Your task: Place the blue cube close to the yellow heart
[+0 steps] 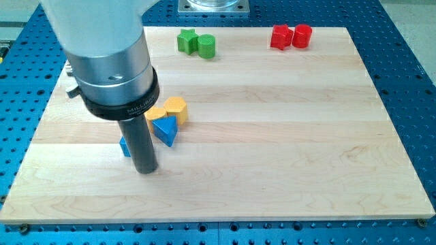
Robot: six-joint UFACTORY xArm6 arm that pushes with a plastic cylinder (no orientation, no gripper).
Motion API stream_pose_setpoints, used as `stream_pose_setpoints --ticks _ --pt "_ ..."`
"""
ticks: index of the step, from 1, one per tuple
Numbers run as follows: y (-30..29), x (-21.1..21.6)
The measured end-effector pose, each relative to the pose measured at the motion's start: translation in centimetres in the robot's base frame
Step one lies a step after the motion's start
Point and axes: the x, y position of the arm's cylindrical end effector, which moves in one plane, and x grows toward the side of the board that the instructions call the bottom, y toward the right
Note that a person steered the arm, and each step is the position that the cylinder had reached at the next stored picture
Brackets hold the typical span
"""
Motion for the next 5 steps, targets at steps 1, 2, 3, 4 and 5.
stream_pose_setpoints --ticks 1,2,3,4,5 --pt "-2.0 -2.4" --pt "-2.4 -2.6" --pt "-5.9 -2.0" --pt "-7.4 -3.2" --pt "-4.7 -5.5"
